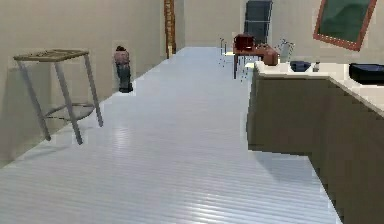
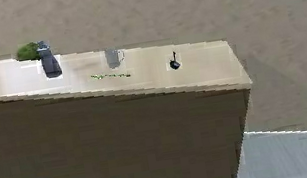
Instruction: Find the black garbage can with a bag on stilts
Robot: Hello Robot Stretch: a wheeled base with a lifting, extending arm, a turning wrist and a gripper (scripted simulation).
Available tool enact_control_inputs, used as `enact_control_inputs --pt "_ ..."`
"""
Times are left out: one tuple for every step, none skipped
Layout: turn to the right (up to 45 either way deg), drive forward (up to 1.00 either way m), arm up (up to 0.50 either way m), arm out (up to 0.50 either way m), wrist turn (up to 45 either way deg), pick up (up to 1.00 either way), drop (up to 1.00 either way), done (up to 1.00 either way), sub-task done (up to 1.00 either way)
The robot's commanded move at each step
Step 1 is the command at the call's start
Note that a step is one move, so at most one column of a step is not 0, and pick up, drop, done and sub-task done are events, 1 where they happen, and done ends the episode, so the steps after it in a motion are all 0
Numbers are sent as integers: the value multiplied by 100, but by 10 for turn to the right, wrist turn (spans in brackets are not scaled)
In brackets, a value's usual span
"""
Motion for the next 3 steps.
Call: enact_control_inputs --pt "0 100 0 0 0 0 0 0 0" --pt "0 100 0 0 0 0 0 0 0" --pt "0 100 0 0 0 0 0 0 0"
